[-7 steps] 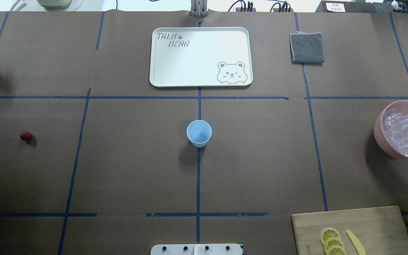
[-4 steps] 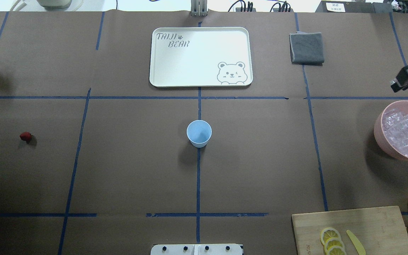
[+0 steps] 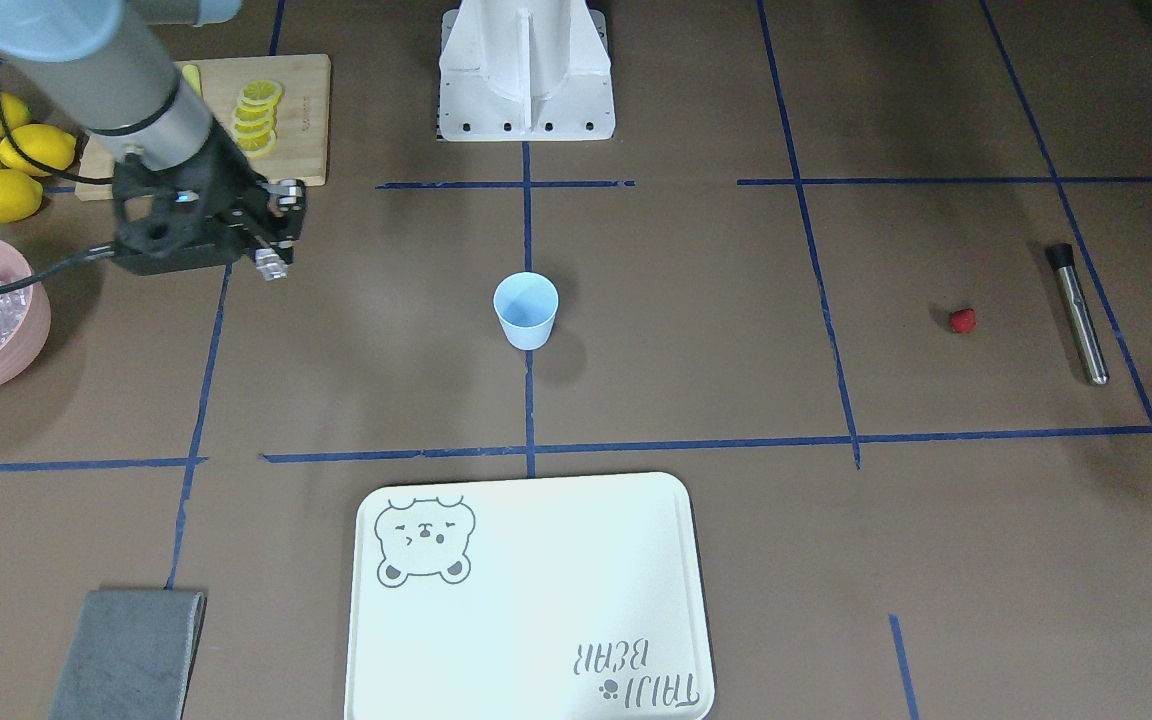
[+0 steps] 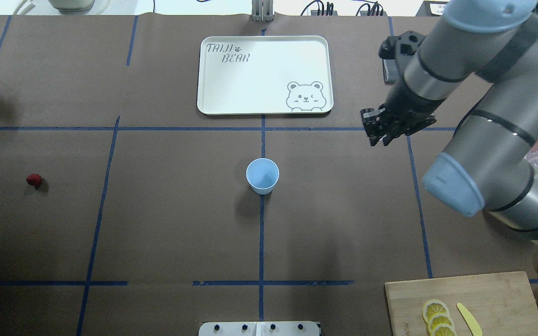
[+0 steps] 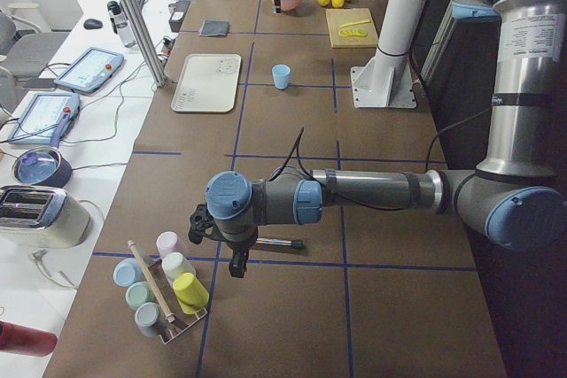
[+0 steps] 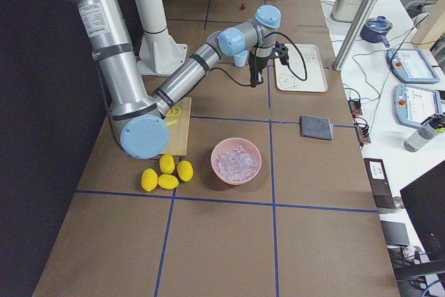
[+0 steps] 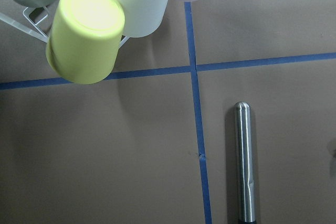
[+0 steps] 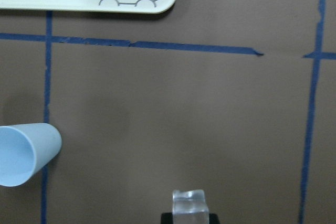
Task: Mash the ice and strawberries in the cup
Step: 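Carry the ice cube with the right gripper over the light-blue cup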
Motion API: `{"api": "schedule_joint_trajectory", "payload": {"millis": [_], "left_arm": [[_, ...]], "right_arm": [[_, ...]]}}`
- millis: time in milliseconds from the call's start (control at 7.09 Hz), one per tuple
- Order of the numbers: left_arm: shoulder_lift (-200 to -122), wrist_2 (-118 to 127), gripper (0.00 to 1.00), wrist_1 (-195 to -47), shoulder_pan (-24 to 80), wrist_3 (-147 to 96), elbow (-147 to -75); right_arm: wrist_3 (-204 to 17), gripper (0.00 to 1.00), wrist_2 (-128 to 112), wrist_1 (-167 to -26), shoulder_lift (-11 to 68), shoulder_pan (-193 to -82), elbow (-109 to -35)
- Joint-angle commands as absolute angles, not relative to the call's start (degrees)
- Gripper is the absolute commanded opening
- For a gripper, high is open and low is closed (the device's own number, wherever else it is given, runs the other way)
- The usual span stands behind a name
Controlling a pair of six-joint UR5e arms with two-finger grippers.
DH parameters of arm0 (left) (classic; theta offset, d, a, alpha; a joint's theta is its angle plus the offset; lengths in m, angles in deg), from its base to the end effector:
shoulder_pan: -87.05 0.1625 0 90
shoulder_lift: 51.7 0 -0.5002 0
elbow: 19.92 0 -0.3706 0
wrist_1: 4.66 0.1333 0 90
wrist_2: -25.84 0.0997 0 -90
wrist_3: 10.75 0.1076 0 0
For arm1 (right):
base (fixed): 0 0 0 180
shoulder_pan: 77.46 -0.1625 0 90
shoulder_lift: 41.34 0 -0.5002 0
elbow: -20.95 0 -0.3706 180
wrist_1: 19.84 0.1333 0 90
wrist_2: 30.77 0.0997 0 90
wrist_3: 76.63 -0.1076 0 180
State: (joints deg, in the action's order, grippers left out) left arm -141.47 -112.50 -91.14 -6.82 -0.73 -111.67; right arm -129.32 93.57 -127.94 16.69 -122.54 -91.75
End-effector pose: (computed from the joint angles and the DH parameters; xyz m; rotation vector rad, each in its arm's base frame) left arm -0.0842 -0.4610 0.7278 0.0695 0.8417 0.0862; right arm -0.3809 -0.4847 0.2964 -0.0278 -0.8455 -0.0638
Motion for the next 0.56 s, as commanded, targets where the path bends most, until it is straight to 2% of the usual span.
{"api": "schedule_joint_trajectory", "payload": {"millis": [0,423], "left_arm": [[-141.3,-112.5,1.0,-91.1,-6.8,-0.7,-111.9],[-141.3,-112.5,1.0,-91.1,-6.8,-0.8,-111.9]], "right_arm": [[-140.9,0.0,86.8,-127.8,7.3,-113.4,-86.4],[-148.9,0.0,80.7,-119.6,0.2,-107.8,-73.3]]}}
